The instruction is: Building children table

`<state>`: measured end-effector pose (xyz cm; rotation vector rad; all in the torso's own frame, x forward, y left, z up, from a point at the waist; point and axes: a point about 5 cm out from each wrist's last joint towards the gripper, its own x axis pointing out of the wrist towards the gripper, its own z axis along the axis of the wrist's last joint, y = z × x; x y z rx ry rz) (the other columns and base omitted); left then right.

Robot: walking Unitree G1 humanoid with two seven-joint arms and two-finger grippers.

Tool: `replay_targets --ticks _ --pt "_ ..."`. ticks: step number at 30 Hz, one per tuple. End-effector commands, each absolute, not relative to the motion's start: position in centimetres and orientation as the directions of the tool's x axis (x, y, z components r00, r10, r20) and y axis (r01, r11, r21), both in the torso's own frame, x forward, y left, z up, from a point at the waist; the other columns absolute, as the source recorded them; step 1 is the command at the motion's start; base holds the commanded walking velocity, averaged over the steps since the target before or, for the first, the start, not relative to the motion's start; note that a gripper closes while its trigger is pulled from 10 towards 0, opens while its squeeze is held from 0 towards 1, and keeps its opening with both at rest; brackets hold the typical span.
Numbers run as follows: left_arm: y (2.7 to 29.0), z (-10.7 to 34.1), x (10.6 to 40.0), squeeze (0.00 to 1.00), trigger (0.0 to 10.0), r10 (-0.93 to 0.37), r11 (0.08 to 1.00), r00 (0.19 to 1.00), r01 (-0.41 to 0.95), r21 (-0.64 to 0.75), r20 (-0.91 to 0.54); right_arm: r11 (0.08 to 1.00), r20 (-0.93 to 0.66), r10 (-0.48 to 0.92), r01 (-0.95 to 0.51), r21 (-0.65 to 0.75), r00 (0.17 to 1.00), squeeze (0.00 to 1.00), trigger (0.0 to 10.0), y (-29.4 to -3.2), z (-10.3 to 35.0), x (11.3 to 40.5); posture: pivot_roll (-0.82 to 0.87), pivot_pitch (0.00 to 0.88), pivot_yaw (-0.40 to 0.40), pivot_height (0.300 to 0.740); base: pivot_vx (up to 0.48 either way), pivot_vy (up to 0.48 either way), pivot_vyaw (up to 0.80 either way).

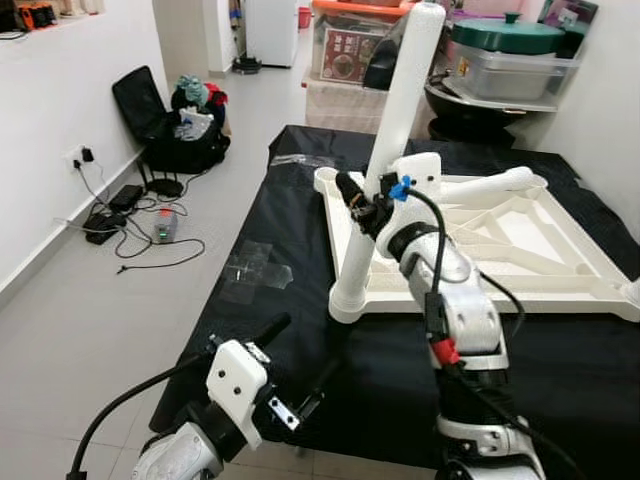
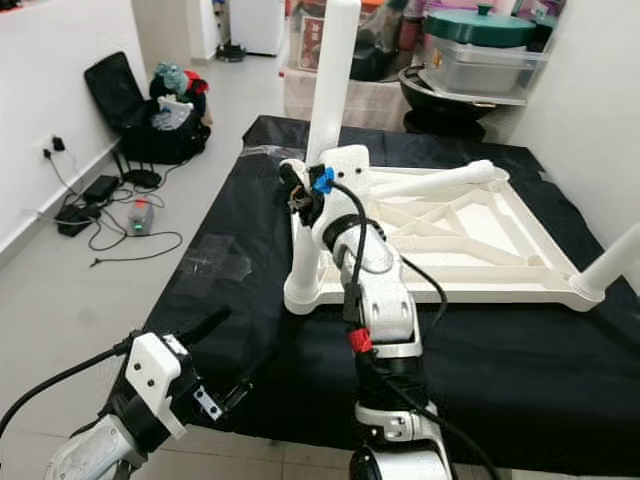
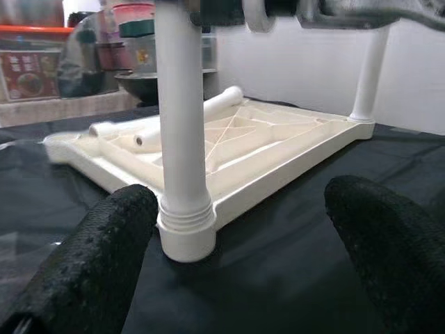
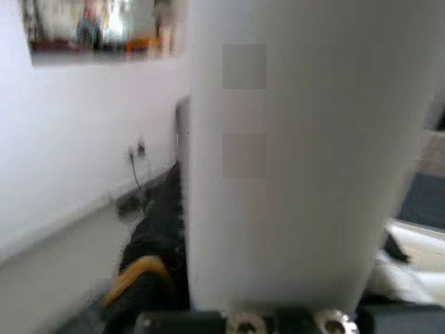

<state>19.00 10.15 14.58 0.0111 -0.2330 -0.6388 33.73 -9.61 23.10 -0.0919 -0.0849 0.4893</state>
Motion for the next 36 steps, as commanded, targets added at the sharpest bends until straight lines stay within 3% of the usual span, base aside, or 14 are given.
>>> replay_targets --ticks 1,4,6,11,17,18,19,21,22,23,25,26,30,36 --pt "10.0 14.4 19.1 0.0 10.0 -0.584 0.809 0.785 0.583 0.071 0.209 0.821 -0.104 0.564 -0.57 -0.039 0.819 1.0 10.0 -8.4 19.6 33.3 -0.04 0.117 -0.072 0.74 0.0 0.0 0.0" --pt "10.0 14.4 19.0 0.0 10.0 -0.584 0.809 0.785 0.583 0.071 0.209 0.799 -0.097 0.595 -0.6 -0.038 0.798 1.0 10.0 -8.2 20.0 33.2 -0.04 0.117 -0.072 0.74 0.0 0.0 0.0" --pt "10.0 14.5 18.8 0.0 10.0 -0.587 0.807 0.783 0.587 0.069 0.207 0.637 -0.029 0.768 -0.767 -0.074 0.64 1.0 10.0 -7.9 22.5 32.3 -0.04 0.136 -0.072 0.74 0.0 0.0 0.0" --pt "10.0 14.7 18.4 0.0 10.0 -0.59 0.805 0.78 0.59 0.068 0.208 0.438 -0.046 0.89 -0.88 -0.184 0.453 1.0 10.0 -9.4 24.6 32.4 -0.03 0.163 -0.07 0.74 0.0 0.0 0.0" --pt "10.1 15.0 17.9 0.0 10.0 -0.59 0.805 0.78 0.59 0.069 0.208 0.298 -0.124 0.937 -0.931 -0.21 0.328 1.0 10.0 -12.0 25.6 33.4 0.0 0.194 -0.069 0.74 0.0 0.0 0.0" --pt "10.1 15.2 17.7 0.0 10.0 -0.589 0.805 0.781 0.589 0.069 0.207 0.263 -0.137 0.946 -0.943 -0.203 0.293 0.67 10.0 -12.6 26.0 33.6 0.0 0.197 -0.069 0.74 0.0 0.0 0.0" --pt "10.1 15.2 17.7 0.0 10.0 -0.589 0.805 0.781 0.589 0.069 0.207 0.263 -0.137 0.946 -0.943 -0.203 0.293 0.67 10.0 -12.6 26.0 33.6 0.0 0.197 -0.069 0.74 0.0 0.0 0.0" --pt "10.0 15.4 17.5 0.0 10.0 -0.589 0.805 0.781 0.589 0.069 0.205 0.247 -0.14 0.95 -0.946 -0.208 0.279 0.0 10.0 -13.3 26.8 34.1 0.01 0.205 -0.066 0.74 0.0 0.0 0.0" --pt "10.0 15.4 17.4 0.0 10.0 -0.589 0.805 0.781 0.589 0.069 0.205 0.248 -0.135 0.95 -0.945 -0.213 0.28 0.0 10.0 -13.5 27.0 34.3 0.01 0.205 -0.066 0.74 0.0 0.0 0.0" --pt "9.9 15.4 17.4 0.0 10.0 -0.59 0.804 0.781 0.59 0.067 0.204 0.297 -0.094 0.941 -0.927 -0.228 0.324 0.0 4.7 -13.5 27.7 34.8 0.01 0.208 -0.064 0.74 0.0 0.0 0.0" --pt "9.8 15.5 17.3 0.0 10.0 -0.592 0.803 0.781 0.592 0.066 0.201 0.345 -0.046 0.929 -0.907 -0.24 0.366 0.0 4.7 -13.6 28.4 35.5 0.01 0.208 -0.064 0.74 0.0 0.0 0.0" --pt "9.8 15.5 17.3 0.0 10.0 -0.592 0.803 0.781 0.592 0.065 0.201 0.351 -0.037 0.928 -0.904 -0.242 0.37 0.0 0.0 -13.7 28.5 35.7 0.01 0.208 -0.064 0.74 0.0 0.0 0.0" --pt "9.8 15.5 17.4 0.0 10.0 -0.592 0.803 0.782 0.592 0.065 0.197 0.268 -0.06 0.957 -0.944 -0.192 0.284 0.0 0.0 -14.0 27.7 34.8 0.01 0.209 -0.06 0.74 0.0 0.0 0.0" --pt "10.0 15.6 17.6 0.0 10.0 -0.591 0.804 0.783 0.591 0.065 0.194 0.256 -0.088 0.959 -0.956 -0.142 0.27 0.0 0.0 -14.3 25.7 33.3 0.0 0.196 -0.065 0.74 0.0 0.0 0.0"
